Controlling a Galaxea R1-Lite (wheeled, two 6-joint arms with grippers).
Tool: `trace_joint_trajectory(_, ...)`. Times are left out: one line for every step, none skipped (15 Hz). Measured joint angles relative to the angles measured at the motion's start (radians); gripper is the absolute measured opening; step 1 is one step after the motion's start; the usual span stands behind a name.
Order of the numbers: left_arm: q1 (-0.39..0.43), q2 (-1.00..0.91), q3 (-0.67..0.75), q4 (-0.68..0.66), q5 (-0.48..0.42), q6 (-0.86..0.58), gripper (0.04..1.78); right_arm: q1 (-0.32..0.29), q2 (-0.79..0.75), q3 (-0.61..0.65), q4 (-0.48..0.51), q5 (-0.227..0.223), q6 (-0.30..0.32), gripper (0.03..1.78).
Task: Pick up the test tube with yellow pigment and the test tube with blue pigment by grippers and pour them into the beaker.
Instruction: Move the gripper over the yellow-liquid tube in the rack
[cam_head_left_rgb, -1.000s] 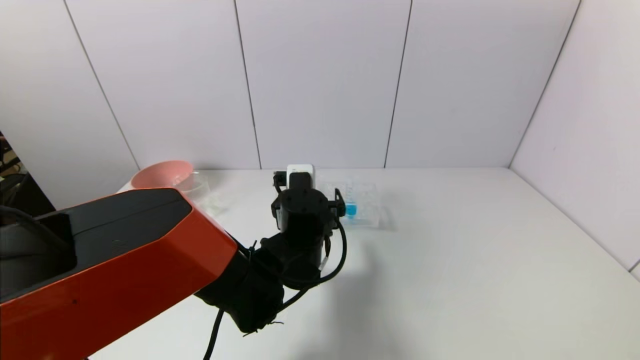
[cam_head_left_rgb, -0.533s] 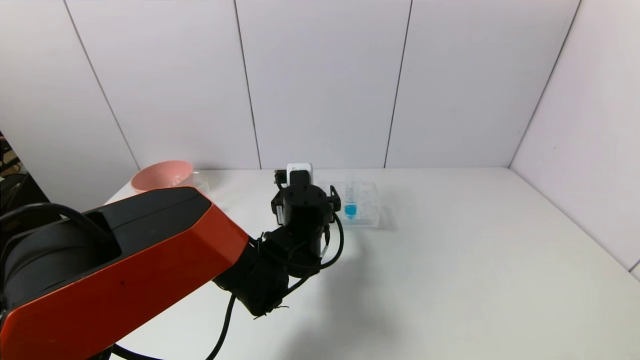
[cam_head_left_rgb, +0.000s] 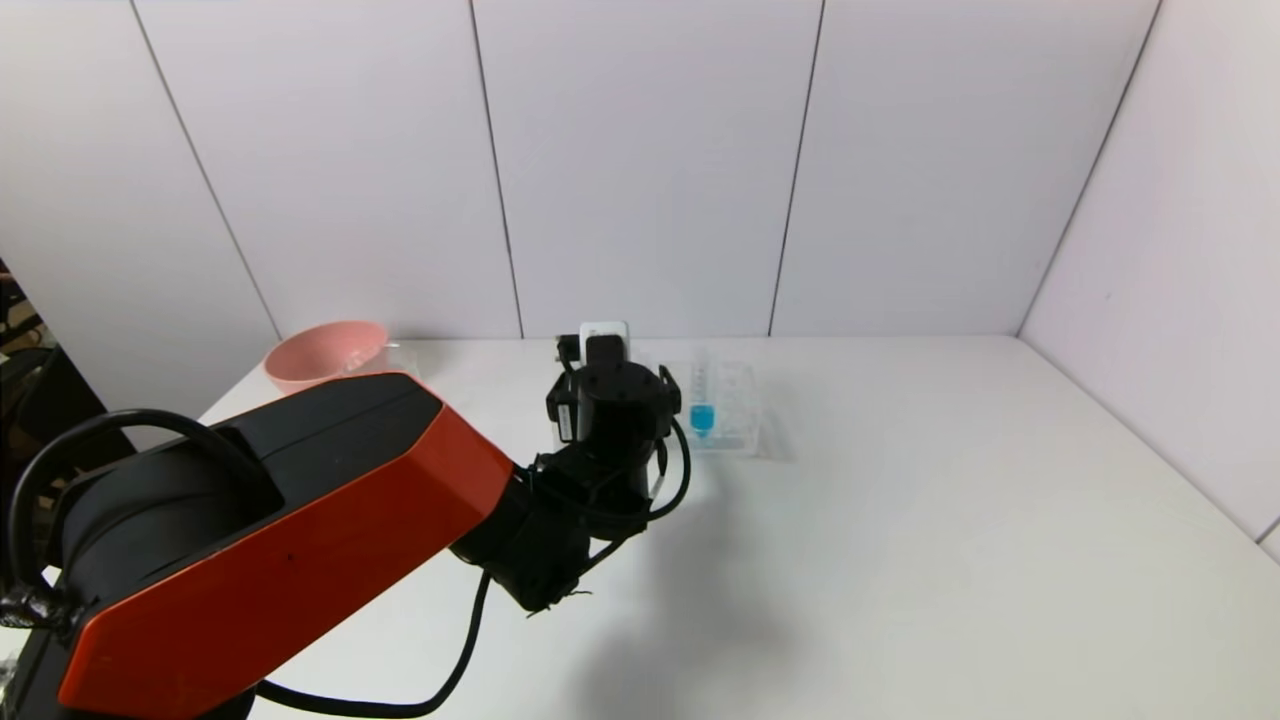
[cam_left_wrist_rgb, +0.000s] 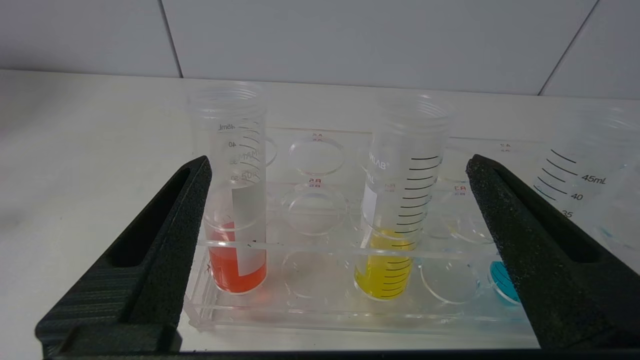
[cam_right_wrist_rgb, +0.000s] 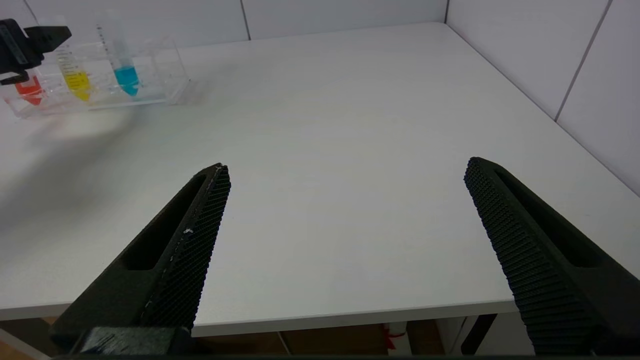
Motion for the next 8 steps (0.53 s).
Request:
trace_joint_trajectory(0.0,0.005,-0.011,0.006,0.0,0.0,1.76,0.0,0.0,0.0,0.0,0.0,0.0,1.71)
trace_joint_trajectory(0.0,0.008,-0.016,0.009,0.0,0.0,1.76,0.0,0.0,0.0,0.0,0.0,0.0,1.71)
trace_joint_trajectory(-0.001,0.009,-0.02,0.009,-0.001,0.0,1.76,0.0,0.0,0.0,0.0,0.0,0.0,1.71)
trace_joint_trajectory(-0.001,0.01,-0.021,0.009,-0.001,0.0,1.76,0.0,0.0,0.0,0.0,0.0,0.0,1.71)
trace_joint_trajectory(-0.001,0.011,-0.022,0.009,-0.003,0.0,1.76,0.0,0.0,0.0,0.0,0.0,0.0,1.71)
trace_joint_trajectory(-0.002,0.011,-0.023,0.009,-0.003,-0.001,1.76,0.0,0.0,0.0,0.0,0.0,0.0,1.71)
trace_joint_trajectory(-0.004,0.012,-0.023,0.008,-0.003,-0.001,1.76,0.0,0.0,0.0,0.0,0.0,0.0,1.71)
trace_joint_trajectory(-0.008,0.012,-0.023,0.008,-0.005,-0.001,1.76,0.0,0.0,0.0,0.0,0.0,0.0,1.71)
